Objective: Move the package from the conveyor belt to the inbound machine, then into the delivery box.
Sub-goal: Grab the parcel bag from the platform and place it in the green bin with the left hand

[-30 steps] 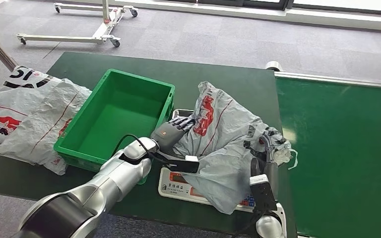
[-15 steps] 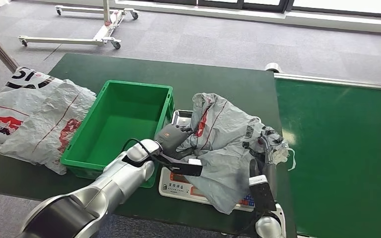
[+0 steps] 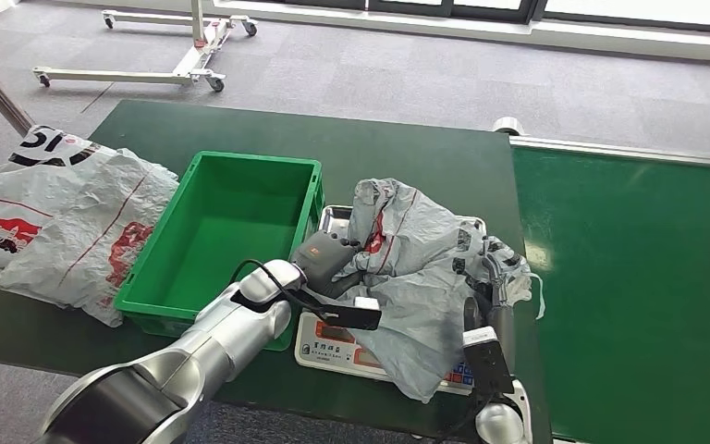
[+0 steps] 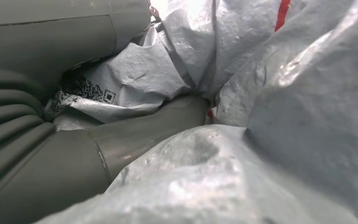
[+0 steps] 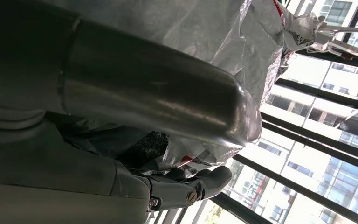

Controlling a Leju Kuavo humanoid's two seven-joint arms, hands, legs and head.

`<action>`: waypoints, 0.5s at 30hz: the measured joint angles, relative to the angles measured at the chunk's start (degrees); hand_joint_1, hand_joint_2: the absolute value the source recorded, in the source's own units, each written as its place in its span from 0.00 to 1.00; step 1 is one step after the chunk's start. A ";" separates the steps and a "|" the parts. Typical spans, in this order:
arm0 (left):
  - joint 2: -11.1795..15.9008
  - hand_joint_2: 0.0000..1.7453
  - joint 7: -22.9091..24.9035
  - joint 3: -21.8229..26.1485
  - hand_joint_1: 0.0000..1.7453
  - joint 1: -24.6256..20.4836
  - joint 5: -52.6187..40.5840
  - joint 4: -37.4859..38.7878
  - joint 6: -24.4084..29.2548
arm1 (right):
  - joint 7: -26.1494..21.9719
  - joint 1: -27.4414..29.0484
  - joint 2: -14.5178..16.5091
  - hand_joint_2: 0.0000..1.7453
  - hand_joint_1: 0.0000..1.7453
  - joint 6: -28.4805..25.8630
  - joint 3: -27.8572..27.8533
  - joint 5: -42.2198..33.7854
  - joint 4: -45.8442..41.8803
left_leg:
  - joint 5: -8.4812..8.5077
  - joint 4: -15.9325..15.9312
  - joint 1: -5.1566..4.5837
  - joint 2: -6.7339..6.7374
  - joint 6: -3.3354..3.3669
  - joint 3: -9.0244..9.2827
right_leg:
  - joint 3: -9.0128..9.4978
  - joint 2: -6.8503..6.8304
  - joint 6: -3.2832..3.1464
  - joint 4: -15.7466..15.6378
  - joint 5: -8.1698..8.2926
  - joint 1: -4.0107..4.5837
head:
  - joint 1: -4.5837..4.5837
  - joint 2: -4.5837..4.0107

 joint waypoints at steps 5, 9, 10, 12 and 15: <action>0.00 1.00 0.04 -0.09 1.00 0.02 0.00 -0.07 0.03 | -0.01 0.00 0.00 0.00 0.00 0.00 0.00 -0.01 0.01 | 0.00 0.00 0.00 0.00 0.00 0.02 | 0.02 0.00 0.00 0.00 0.01 0.00 | -0.01 0.00; 0.00 1.00 0.33 -0.17 1.00 0.06 0.00 -0.13 0.39 | -0.20 -0.13 0.00 0.00 0.00 -0.18 0.00 -0.28 0.18 | 0.00 0.00 0.00 0.00 0.00 0.04 | 0.05 0.00 0.00 0.00 0.01 0.00 | 0.00 0.00; 0.00 1.00 0.37 -0.19 1.00 0.06 0.00 -0.16 0.52 | -0.26 -0.18 0.00 0.00 0.00 -0.37 0.00 -0.50 0.27 | 0.00 0.00 0.00 0.00 0.00 0.04 | 0.05 0.00 0.00 0.00 0.00 0.00 | 0.00 0.00; 0.01 1.00 0.39 -0.20 1.00 0.06 0.07 -0.19 0.84 | -0.55 -0.28 -0.01 0.00 0.00 -0.86 0.04 -1.16 0.49 | 0.00 0.00 0.00 0.00 0.00 0.05 | 0.06 0.00 0.00 0.00 0.00 0.00 | 0.00 0.00; 0.11 1.00 0.39 -0.21 1.00 0.03 0.56 -0.21 1.43 | -1.10 -0.44 -0.05 0.00 0.00 -1.46 0.46 -2.14 0.93 | 0.00 -0.01 0.00 0.01 0.00 0.06 | 0.07 0.01 0.00 0.00 0.00 0.00 | 0.01 0.00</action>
